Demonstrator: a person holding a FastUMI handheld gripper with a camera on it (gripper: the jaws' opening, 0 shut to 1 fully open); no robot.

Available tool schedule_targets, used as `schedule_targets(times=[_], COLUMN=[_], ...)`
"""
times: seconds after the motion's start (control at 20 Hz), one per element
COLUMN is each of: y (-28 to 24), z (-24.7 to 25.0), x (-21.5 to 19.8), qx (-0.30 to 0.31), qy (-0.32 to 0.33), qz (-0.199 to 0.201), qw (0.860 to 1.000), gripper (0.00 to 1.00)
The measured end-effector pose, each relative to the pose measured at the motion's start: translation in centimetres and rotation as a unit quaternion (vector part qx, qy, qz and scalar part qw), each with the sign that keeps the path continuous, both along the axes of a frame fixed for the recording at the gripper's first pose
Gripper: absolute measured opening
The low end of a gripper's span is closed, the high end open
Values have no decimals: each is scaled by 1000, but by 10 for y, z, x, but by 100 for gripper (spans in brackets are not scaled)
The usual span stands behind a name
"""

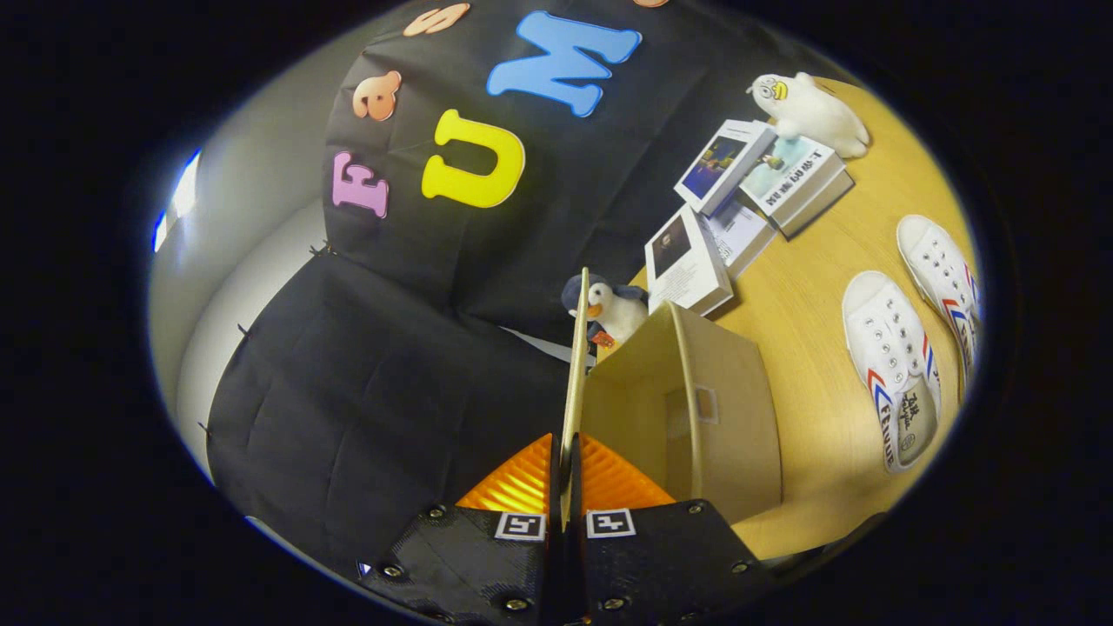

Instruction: Open the storage box then place both shoes into the box .Put the left shoe in first, then the right shoe, with the right side of both shoes facing outward in a uniform manner.

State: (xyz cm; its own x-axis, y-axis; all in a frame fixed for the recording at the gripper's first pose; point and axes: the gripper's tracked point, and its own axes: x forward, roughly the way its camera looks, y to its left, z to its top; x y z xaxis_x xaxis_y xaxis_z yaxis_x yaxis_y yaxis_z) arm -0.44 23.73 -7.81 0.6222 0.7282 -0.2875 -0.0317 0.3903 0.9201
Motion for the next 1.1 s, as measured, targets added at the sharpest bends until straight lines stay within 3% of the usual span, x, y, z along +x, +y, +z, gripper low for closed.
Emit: schedule_targets(times=[0.45, 1.1], y=[76, 178], z=[61, 69], x=[9, 4], qx=[-23, -83], qy=[-75, -115], qz=[41, 83], qw=[996, 986], gripper=[3, 3])
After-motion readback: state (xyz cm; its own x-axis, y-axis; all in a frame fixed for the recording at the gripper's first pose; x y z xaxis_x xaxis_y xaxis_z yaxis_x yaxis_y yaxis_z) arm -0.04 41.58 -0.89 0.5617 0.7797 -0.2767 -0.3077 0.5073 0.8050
